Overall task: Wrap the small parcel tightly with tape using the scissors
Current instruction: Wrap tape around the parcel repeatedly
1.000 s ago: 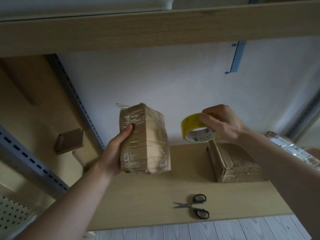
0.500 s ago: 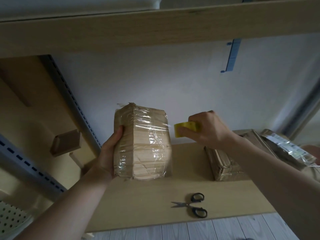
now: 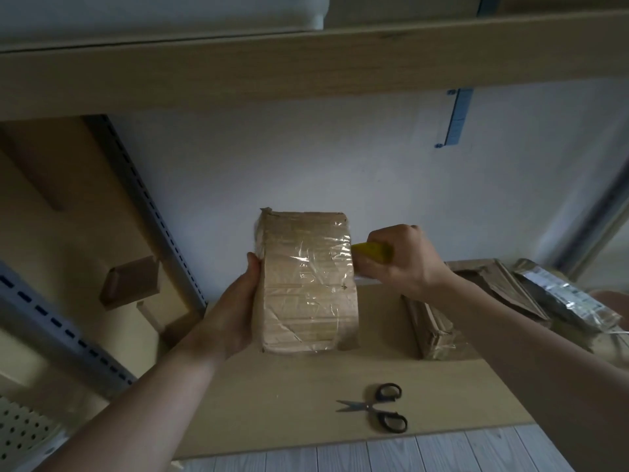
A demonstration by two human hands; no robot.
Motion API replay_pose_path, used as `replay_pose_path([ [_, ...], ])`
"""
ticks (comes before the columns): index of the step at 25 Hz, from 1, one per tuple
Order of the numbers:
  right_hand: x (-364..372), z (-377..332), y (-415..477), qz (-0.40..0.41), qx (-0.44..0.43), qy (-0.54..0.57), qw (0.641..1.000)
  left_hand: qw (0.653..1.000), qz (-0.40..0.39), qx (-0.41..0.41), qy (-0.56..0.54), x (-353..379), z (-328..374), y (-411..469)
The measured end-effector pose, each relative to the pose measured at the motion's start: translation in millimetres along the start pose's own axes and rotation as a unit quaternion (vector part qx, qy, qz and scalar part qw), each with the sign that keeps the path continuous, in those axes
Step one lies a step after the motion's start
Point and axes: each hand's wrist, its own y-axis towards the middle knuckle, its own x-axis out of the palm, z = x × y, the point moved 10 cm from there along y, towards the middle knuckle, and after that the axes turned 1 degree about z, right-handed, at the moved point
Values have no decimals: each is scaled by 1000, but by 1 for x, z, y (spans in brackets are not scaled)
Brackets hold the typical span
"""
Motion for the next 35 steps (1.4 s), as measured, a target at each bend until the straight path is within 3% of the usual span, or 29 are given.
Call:
replay_pose_path([
  [3,-6,-2,0,13,13,-87,996,995,91,34,33,-13,5,7],
  [6,-1,-12,-4,24,19,-141,990,998,39,3,49,-4,-7,3],
  [9,-4,-29,-6,46,-6,-140,989,995,68,31,72,-9,-3,2],
  [13,-18,-30,-5,50,-4,29,998,996,79,36,23,-17,0,5],
  [17,-17,-11,-7,30,40,212,976,996,87,11,-13,-18,-5,4],
  [22,-26,-1,-2,12,42,263,964,994,106,3,-4,-23,2,3],
  [25,-32,4,1,1,32,201,979,993,117,14,0,-27,7,3],
  [28,-37,10,3,3,2,59,998,991,132,22,-3,-33,13,2],
  [31,-37,17,4,11,15,-79,997,990,137,28,3,-39,17,2],
  [35,-24,21,2,-4,38,-147,988,994,101,30,2,-31,15,1],
])
